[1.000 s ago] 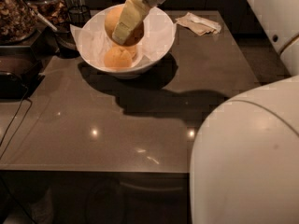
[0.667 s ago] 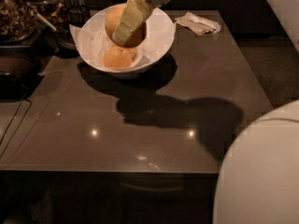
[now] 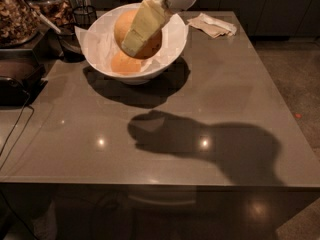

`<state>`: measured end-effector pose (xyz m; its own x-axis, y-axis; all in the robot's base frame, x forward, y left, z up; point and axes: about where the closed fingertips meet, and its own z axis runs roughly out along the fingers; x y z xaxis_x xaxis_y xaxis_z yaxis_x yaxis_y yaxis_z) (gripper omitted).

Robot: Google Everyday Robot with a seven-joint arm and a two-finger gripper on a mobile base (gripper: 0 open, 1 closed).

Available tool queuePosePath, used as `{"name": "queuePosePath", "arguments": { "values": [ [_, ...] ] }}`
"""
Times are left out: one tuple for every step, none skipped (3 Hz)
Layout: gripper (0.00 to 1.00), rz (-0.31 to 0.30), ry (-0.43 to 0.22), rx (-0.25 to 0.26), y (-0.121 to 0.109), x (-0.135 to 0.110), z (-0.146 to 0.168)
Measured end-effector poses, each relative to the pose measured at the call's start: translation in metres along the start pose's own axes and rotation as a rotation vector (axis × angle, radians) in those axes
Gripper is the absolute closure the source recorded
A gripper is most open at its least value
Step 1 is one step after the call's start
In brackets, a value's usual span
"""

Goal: Pick orange from white bowl

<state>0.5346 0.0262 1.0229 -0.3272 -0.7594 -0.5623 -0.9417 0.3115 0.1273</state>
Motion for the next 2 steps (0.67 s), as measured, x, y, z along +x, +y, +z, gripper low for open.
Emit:
{"name": "queuePosePath", "arguments": {
  "values": [
    [1.0, 0.061, -0.001, 0.002, 0.0218, 0.02, 0.0008],
    [1.0, 0.061, -0.001, 0.002, 0.0219, 0.02, 0.001]
  ]
}}
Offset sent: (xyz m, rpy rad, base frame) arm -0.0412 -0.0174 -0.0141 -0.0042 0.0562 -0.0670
